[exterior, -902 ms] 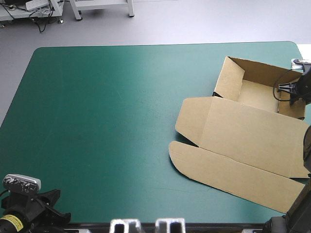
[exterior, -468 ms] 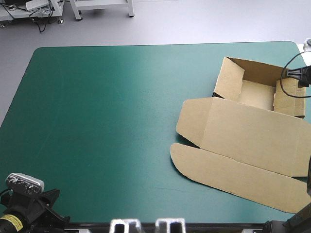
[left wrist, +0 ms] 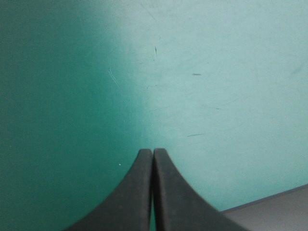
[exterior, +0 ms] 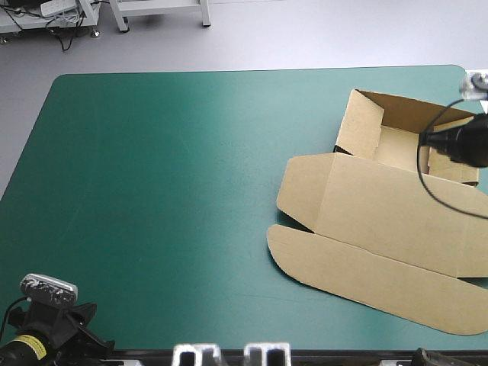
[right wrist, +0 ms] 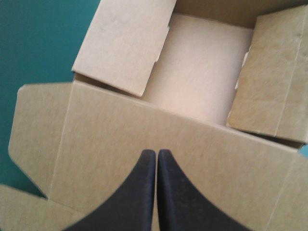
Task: Fold the box
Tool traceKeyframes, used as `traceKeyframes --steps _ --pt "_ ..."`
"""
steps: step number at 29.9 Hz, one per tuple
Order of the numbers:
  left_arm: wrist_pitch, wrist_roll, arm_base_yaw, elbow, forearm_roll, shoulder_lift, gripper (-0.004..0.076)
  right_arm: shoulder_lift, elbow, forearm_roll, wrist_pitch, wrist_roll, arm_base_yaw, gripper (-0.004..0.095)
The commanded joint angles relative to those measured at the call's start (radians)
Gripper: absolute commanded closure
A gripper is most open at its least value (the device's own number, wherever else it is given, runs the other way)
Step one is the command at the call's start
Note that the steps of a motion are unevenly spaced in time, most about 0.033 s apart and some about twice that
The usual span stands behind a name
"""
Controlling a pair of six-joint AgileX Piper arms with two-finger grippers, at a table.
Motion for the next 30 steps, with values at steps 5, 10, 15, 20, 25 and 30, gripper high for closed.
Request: traceKeyframes --steps 5,10,15,20,25,30 --pt "-0.129 0.030 -0.003 0.005 -0.015 -0.036 0.0733 -0.326 0.324 0.032 -0.115 -0.057 0.016 0.0919" --pt "-0.135 0.024 -0.003 0.005 -0.021 -0.144 0.0733 -0.528 0.542 0.032 -0.170 -0.067 0.016 0.0921" --pt "-0.138 0.020 -0.003 0.008 -0.021 -0.243 0.0733 -0.704 0.722 0.032 -0.211 -0.074 0.016 0.0921" --pt "-0.183 0.030 -0.003 0.023 -0.038 -0.237 0.0733 -0.880 0.849 0.031 -0.200 -0.077 0.016 0.0921" --pt "-0.201 0.025 -0.003 0.033 -0.035 -0.239 0.0733 -1.042 0.889 0.019 -0.193 -0.052 0.016 0.0921" --pt "-0.215 0.025 -0.003 0.041 -0.033 -0.239 0.0733 -1.133 0.899 -0.058 -0.197 -0.004 0.026 0.0921"
